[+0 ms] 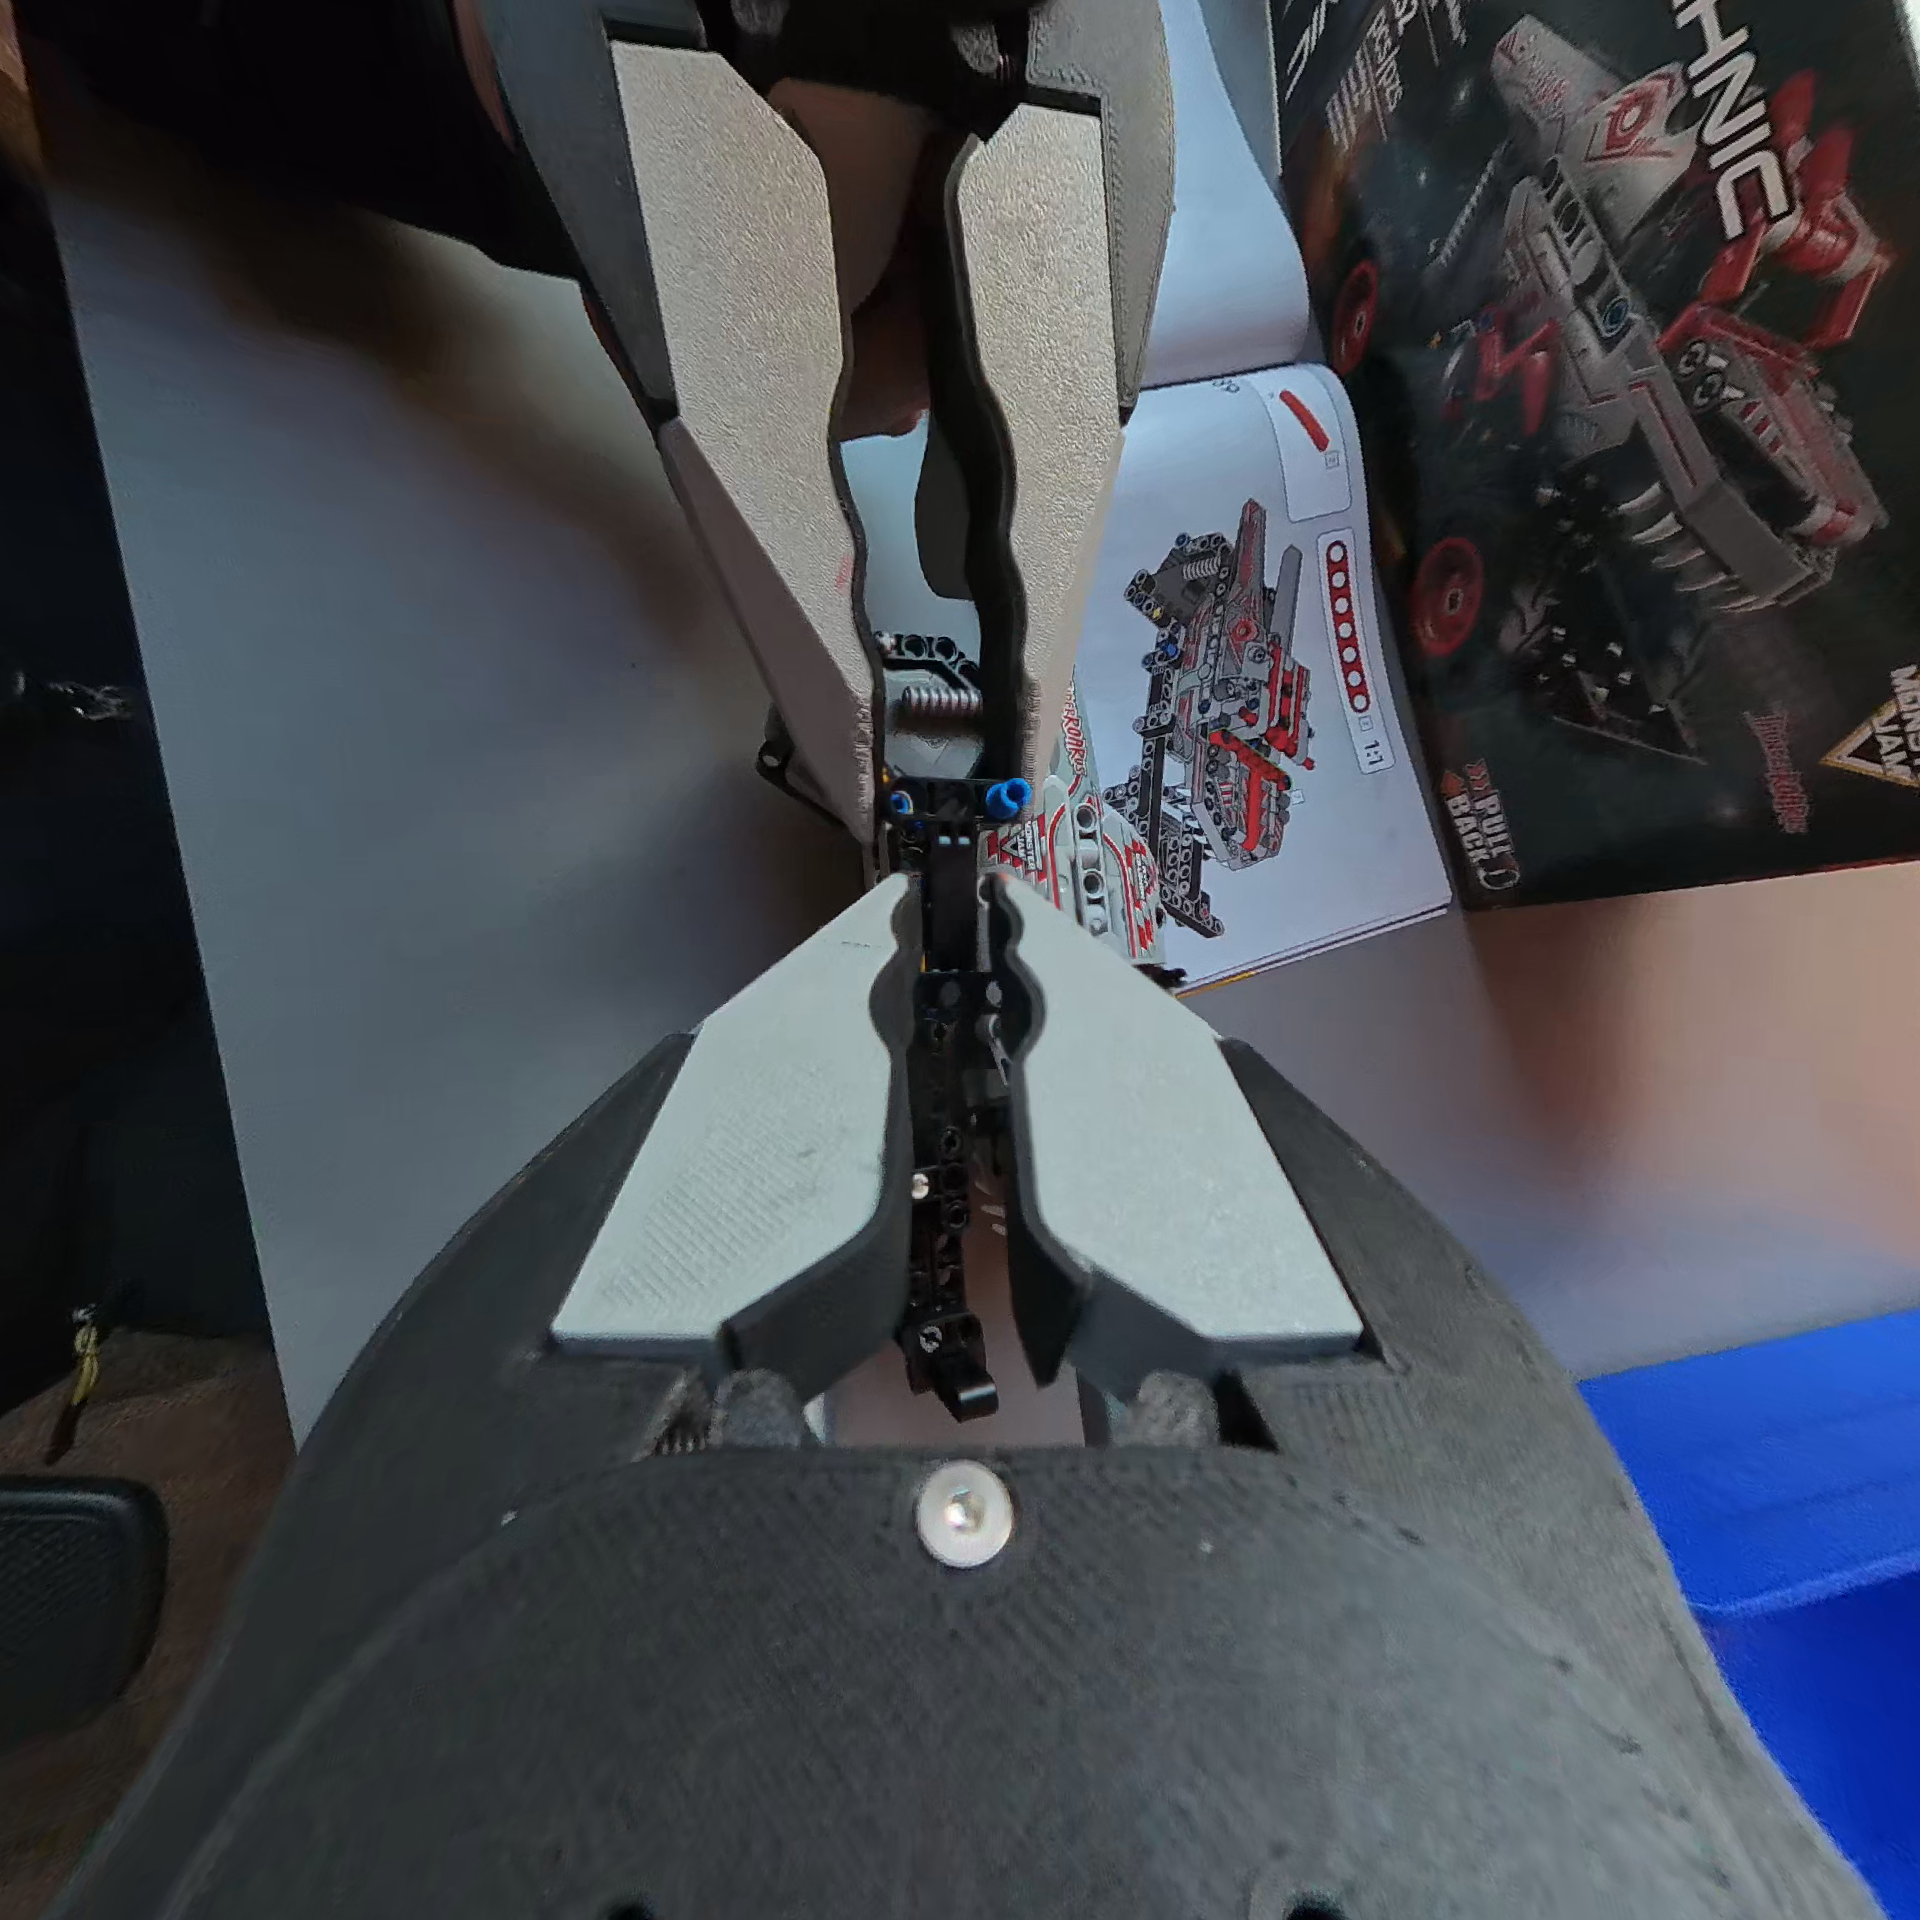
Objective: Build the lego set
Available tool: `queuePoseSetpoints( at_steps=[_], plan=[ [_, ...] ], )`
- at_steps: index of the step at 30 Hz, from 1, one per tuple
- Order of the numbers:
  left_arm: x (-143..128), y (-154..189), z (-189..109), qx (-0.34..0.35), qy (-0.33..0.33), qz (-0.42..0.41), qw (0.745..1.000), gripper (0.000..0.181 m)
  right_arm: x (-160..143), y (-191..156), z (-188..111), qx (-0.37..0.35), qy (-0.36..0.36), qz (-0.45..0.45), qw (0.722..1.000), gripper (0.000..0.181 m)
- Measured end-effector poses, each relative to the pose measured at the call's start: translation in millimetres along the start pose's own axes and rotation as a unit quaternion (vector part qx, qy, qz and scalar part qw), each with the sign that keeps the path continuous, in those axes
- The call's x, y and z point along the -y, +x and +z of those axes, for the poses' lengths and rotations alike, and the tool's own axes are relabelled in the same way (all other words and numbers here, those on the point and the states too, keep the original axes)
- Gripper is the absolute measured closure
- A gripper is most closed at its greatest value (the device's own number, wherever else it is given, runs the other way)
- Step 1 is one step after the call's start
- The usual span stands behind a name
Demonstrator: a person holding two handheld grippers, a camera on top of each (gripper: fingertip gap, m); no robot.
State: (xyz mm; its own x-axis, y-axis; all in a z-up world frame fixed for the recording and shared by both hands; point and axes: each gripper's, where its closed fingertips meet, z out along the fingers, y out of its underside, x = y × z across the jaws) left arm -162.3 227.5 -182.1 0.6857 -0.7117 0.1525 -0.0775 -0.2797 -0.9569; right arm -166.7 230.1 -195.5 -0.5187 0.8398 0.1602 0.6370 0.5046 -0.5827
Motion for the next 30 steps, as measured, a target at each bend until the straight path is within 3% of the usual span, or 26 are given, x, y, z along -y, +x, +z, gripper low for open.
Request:
queuePoseSetpoints(
  at_steps=[14, 21, 30],
  plan=[
    [-2, -7, -1, 0.01, 0.007, -0.011, 1.0, 0.161, 7, 2, 0, -0.003, 0.051, 0.018, 0.999, 0.167],
    [-3, -6, 0, 0.006, 0.006, -0.011, 1.0, 0.161, 9, 4, -3, 0.002, 0.07, 0.029, 0.997, 0.175],
    [-5, -10, -5, 0.023, -0.011, -0.003, 1.0, 0.163, -5, 14, -8, 0.009, 0.024, 0.043, 0.999, 0.176]
  ],
)
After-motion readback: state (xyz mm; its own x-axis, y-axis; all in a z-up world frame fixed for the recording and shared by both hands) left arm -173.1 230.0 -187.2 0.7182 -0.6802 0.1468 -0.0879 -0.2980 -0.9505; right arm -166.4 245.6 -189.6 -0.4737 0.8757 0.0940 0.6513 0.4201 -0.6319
